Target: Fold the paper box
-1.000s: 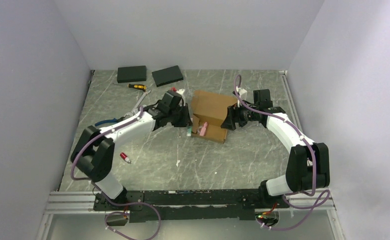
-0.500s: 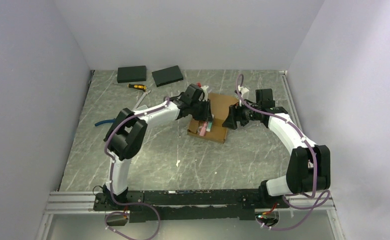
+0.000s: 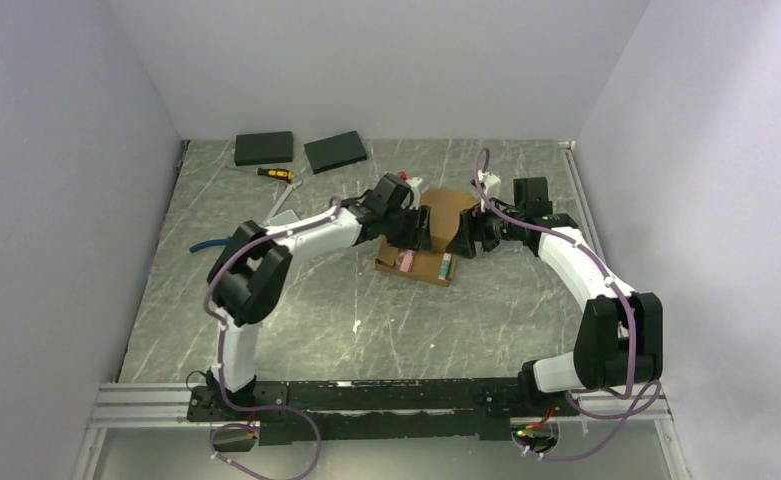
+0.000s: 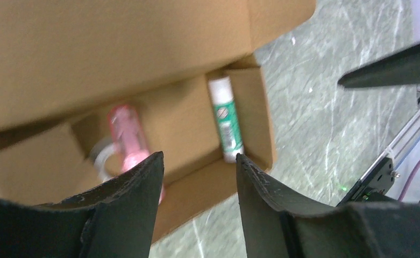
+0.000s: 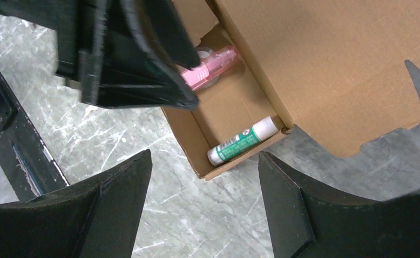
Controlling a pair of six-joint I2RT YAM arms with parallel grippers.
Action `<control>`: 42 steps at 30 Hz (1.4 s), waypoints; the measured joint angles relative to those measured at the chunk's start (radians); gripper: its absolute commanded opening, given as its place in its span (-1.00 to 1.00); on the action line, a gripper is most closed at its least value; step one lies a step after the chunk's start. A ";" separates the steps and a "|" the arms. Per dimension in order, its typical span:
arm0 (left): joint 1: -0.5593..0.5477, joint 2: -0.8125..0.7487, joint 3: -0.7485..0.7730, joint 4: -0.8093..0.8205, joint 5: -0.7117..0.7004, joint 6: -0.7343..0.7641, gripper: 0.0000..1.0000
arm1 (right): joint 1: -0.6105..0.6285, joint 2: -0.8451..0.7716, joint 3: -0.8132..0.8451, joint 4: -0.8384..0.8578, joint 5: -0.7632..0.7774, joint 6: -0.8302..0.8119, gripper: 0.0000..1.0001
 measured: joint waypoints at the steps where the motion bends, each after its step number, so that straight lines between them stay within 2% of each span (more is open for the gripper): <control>1: 0.000 -0.028 -0.028 0.001 -0.018 0.008 0.14 | 0.000 0.000 0.000 0.000 0.000 -0.002 0.53; 6: 0.008 -0.299 -0.233 -0.023 -0.161 0.047 0.25 | 0.000 -0.007 0.000 -0.001 -0.014 -0.011 0.53; 10: 0.025 -0.610 -0.422 -0.053 -0.330 0.041 0.58 | 0.000 -0.018 0.000 -0.002 -0.026 -0.017 0.53; 12: 0.036 -0.749 -0.515 -0.072 -0.421 0.007 0.67 | 0.000 -0.020 0.000 -0.002 -0.027 -0.018 0.53; 18: 0.082 -1.049 -0.789 -0.231 -0.607 -0.174 0.57 | 0.000 -0.020 0.000 -0.003 -0.027 -0.018 0.53; 22: 0.097 -1.184 -0.861 -0.399 -0.711 -0.325 0.50 | 0.000 -0.020 0.000 -0.003 -0.028 -0.018 0.53; 26: 0.129 -1.199 -0.850 -0.599 -0.816 -0.528 0.51 | 0.000 -0.020 0.000 -0.003 -0.029 -0.018 0.53; 28: 0.168 -1.123 -0.825 -0.698 -0.837 -0.606 0.52 | 0.000 -0.020 0.000 -0.003 -0.029 -0.018 0.53; 31: 0.233 -0.967 -0.789 -0.758 -0.833 -0.655 0.50 | 0.000 -0.020 0.000 -0.003 -0.030 -0.018 0.53; 35: 0.304 -0.800 -0.782 -0.762 -0.808 -0.676 0.46 | 0.000 -0.021 0.000 -0.003 -0.030 -0.018 0.53; 42: 0.425 -0.829 -0.846 -0.631 -0.748 -0.661 0.24 | 0.000 -0.031 0.000 -0.003 -0.044 -0.018 0.53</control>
